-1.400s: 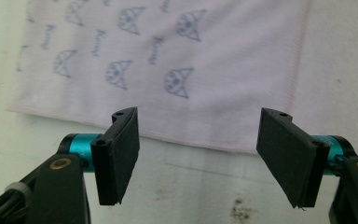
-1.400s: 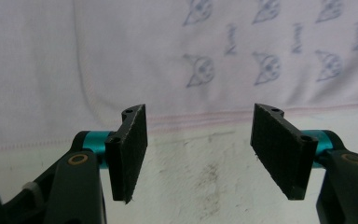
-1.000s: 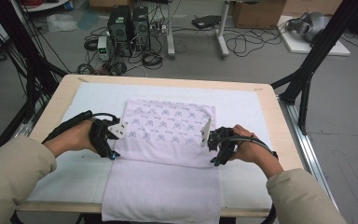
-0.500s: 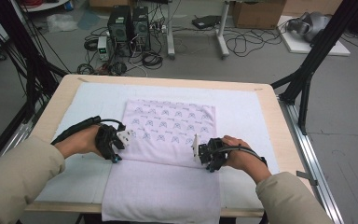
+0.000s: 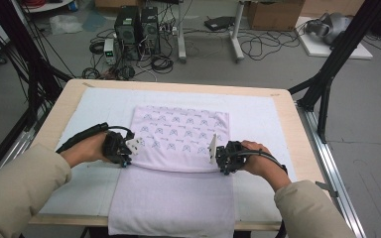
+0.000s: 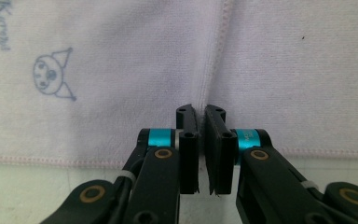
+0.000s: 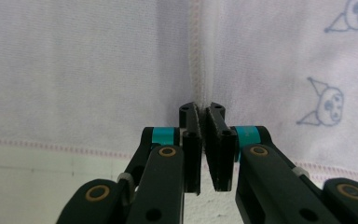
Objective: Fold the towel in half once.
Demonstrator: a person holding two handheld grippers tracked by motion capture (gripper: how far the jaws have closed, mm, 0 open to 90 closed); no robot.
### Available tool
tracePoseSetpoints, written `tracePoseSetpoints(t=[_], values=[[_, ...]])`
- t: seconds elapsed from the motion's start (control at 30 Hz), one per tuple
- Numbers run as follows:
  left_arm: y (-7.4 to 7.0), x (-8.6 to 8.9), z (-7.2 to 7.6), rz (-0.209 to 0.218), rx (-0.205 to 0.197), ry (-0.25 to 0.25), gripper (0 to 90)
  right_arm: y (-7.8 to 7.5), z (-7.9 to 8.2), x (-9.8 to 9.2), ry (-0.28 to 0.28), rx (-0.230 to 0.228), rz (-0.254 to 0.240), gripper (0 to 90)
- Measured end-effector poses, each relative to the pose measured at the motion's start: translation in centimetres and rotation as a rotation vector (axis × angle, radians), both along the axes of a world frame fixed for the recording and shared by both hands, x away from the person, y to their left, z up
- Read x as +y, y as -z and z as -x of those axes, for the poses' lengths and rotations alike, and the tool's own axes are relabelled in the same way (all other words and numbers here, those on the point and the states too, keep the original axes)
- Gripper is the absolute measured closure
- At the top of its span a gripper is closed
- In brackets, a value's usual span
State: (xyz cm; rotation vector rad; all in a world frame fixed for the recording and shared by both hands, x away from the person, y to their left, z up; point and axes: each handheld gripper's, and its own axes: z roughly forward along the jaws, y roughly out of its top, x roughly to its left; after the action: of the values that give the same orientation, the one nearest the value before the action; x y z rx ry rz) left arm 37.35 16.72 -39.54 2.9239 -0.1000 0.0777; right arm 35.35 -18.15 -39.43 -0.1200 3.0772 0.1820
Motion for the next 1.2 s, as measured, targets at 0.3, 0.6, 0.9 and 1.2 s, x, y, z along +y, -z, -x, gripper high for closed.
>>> tracePoseSetpoints(t=[0.3, 0.6, 0.9, 1.2], values=[[-2.9, 1.0, 1.6, 0.097, 0.032, 0.017, 84.4, -2.3, 0.9, -1.5, 0.003, 0.018, -0.069, 85.4], [-4.1, 1.2, 4.6, 0.110, 0.065, 0.079, 84.3, -4.3, 3.8, -1.8, -0.045, 0.084, -0.092, 85.2], [-4.0, 1.3, 8.3, 0.135, 0.084, 0.151, 84.2, -4.2, 6.3, -2.0, -0.086, 0.179, -0.107, 85.2], [-4.0, 2.1, 12.1, 0.296, 0.167, 0.218, 42.4, -4.5, 9.2, -2.8, -0.160, 0.348, -0.229, 55.6]])
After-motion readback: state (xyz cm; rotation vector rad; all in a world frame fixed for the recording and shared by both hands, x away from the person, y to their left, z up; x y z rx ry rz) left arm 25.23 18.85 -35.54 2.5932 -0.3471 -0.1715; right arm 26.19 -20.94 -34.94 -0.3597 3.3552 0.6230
